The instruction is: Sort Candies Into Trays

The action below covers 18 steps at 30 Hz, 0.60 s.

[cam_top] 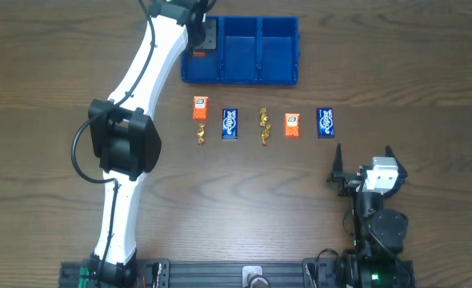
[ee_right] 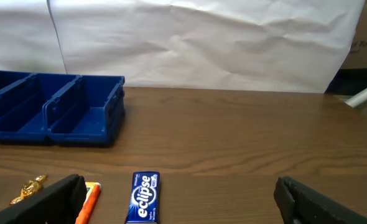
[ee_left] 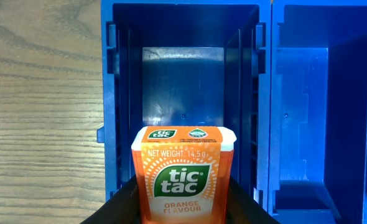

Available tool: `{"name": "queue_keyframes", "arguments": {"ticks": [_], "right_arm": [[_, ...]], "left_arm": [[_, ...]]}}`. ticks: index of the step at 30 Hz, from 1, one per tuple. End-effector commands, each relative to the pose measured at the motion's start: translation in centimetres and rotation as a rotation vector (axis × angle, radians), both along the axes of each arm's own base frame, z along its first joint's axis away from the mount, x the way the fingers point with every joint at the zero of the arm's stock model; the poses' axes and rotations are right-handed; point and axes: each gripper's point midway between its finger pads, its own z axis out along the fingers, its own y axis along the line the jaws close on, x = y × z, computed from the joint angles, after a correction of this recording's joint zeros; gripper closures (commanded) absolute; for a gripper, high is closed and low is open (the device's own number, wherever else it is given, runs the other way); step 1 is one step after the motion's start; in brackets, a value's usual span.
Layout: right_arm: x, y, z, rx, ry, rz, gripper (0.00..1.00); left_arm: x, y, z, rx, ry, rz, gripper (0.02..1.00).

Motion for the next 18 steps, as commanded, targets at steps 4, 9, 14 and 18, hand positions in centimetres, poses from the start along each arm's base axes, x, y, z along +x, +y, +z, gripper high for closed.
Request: {"name": "queue_keyframes", "arguments": {"ticks": [4,9,14,18], "right_arm": [[0.0,-0.1,-0.1,-0.014,0.001,-0.003,0.001],[0.0,-0.1,-0.1,-0.014,0.001,-0.002,0.001],[0.0,-0.1,-0.1,-0.014,0.001,-0.002,0.001],[0.0,-0.1,-0.1,-0.014,0.001,-0.002,0.003]], "left_arm": [[0.7,0.3,0.2,-0.006,-0.017,0.003,0.121],[1.4,0.5,2.1,-0.026,-0.072,0.011,0.08],[-3.3,-0.9,10.1,-0.066,-0.117,0.006,0.102],[-9.1,-1.1,11.2,-0.082,-0.108,0.03,0.119]]}}
